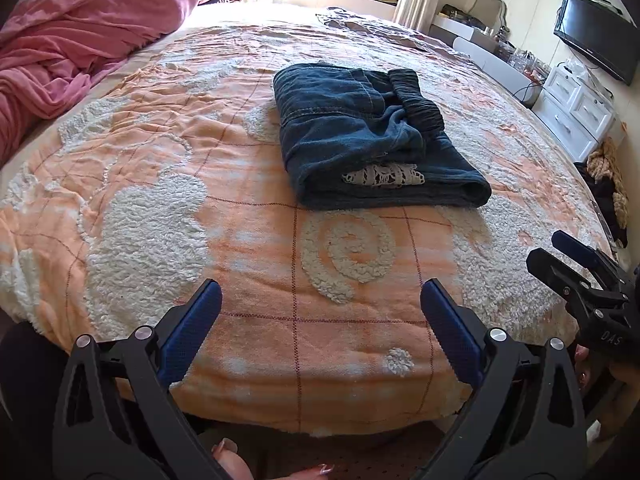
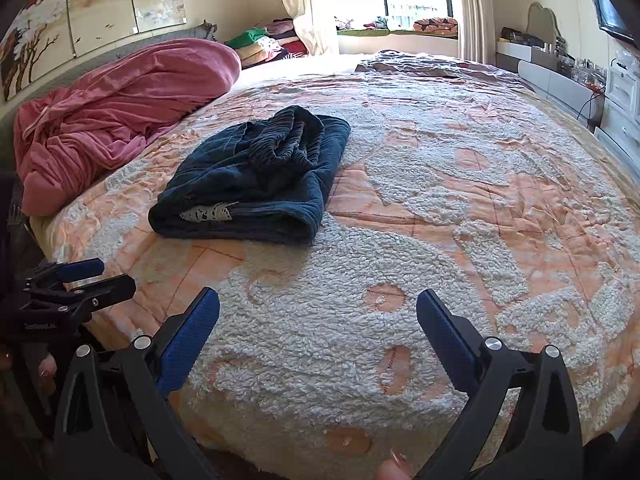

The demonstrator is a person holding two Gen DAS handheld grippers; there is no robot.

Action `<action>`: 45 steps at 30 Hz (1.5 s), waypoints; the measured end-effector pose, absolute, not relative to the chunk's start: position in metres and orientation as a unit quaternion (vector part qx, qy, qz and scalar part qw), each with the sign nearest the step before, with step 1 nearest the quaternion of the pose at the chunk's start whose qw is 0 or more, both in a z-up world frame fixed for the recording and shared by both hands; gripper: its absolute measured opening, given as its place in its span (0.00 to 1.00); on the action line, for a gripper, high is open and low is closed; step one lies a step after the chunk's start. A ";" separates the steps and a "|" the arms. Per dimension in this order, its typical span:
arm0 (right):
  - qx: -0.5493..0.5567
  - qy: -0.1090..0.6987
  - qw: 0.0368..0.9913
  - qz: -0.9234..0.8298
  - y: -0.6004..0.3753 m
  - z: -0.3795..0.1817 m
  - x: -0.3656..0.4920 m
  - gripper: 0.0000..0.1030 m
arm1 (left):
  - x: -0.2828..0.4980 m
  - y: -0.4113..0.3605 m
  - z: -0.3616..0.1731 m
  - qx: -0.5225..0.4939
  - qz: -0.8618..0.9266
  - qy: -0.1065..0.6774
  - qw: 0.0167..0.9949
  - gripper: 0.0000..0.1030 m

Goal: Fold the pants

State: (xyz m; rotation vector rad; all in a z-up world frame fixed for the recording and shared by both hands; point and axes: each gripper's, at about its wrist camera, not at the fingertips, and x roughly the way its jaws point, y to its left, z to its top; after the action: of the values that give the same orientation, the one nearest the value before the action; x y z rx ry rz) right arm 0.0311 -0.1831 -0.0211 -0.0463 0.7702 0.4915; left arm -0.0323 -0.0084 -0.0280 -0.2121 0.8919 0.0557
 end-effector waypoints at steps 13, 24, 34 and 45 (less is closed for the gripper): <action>-0.024 0.371 0.898 0.235 -0.183 -0.021 0.031 0.96 | -0.033 -0.007 -0.029 -0.105 0.039 0.435 0.894 0.91; -0.024 0.370 0.898 0.235 -0.185 -0.021 0.031 0.96 | -0.034 -0.007 -0.028 -0.100 0.049 0.435 0.893 0.91; -0.024 0.371 0.898 0.235 -0.186 -0.020 0.031 0.96 | -0.035 -0.009 -0.026 -0.089 0.050 0.433 0.896 0.91; -0.025 0.373 0.898 0.234 -0.186 -0.020 0.032 0.96 | -0.033 -0.010 -0.027 -0.086 0.047 0.432 0.896 0.91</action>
State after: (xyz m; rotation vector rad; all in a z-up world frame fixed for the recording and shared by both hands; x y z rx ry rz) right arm 0.0318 -0.1862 -0.0197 -0.0510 0.7726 0.4836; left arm -0.0327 -0.0096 -0.0266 -0.1789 0.8957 0.0977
